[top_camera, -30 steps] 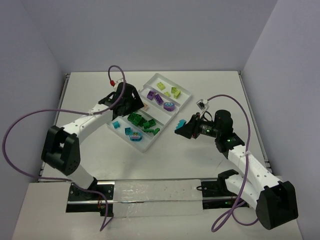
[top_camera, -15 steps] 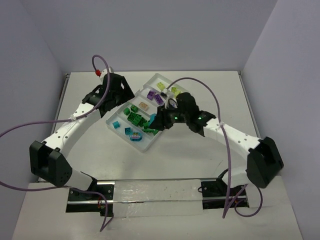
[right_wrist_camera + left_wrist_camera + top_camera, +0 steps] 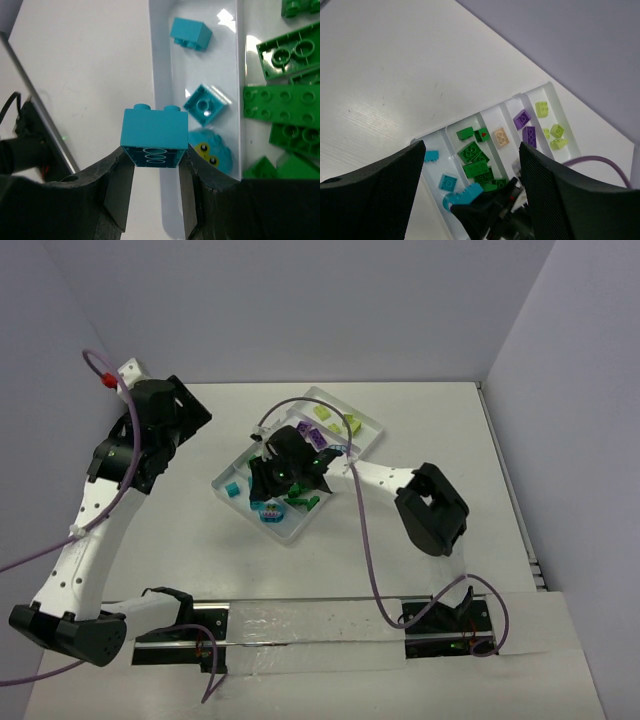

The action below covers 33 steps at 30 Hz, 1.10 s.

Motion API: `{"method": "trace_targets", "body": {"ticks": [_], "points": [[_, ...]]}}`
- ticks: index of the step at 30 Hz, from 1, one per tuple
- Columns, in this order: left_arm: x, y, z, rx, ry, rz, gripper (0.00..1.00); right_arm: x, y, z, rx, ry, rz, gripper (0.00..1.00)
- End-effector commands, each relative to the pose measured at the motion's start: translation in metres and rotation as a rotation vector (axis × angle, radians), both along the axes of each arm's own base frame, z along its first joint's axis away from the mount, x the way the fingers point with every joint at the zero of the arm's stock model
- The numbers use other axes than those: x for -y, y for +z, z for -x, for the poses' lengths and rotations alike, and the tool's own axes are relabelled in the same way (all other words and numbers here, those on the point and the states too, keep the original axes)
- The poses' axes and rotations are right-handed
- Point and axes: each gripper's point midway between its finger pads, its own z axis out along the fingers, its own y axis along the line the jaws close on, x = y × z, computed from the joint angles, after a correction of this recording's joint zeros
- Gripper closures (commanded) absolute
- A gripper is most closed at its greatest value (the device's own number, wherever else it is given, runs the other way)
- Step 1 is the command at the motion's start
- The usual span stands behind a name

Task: Sort the legos into containers by color

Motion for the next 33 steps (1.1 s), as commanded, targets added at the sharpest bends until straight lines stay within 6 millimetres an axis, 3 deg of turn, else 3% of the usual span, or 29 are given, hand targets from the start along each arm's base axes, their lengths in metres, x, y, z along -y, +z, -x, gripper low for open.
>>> {"method": "trace_targets", "body": {"ticks": [1,11,16,21,27,28,29,31,33], "points": [[-0.013,0.012,0.012,0.015,0.022,-0.041,0.18,-0.021,0.004,-0.019,0.029,-0.028,0.005,0.92],[0.001,-0.004,0.013,-0.005,-0.05,-0.012,0.18,-0.043,-0.016,-0.025,-0.004,-0.007,0.021,0.69],[0.001,-0.005,0.014,-0.006,-0.054,-0.014,0.18,-0.054,-0.009,-0.026,0.01,0.023,0.007,0.33],[0.001,-0.006,0.014,-0.01,-0.05,-0.015,0.18,-0.051,-0.006,-0.022,0.031,0.025,0.024,0.13],[0.003,-0.009,0.012,-0.014,-0.058,-0.012,0.18,-0.026,0.039,-0.026,0.133,-0.059,0.004,0.12],[0.003,-0.009,0.012,-0.016,-0.056,-0.014,0.18,-0.017,0.049,-0.027,0.159,-0.089,0.006,0.11],[0.002,-0.01,0.012,-0.019,-0.055,-0.016,0.18,-0.007,0.047,-0.029,0.171,-0.118,0.027,0.11],[0.003,-0.011,0.01,-0.019,-0.055,-0.019,0.18,0.016,0.07,-0.03,0.216,-0.177,0.02,0.1],[0.003,-0.011,0.009,-0.017,-0.058,-0.018,0.18,0.047,0.069,-0.033,0.233,-0.249,0.053,0.08]]}}
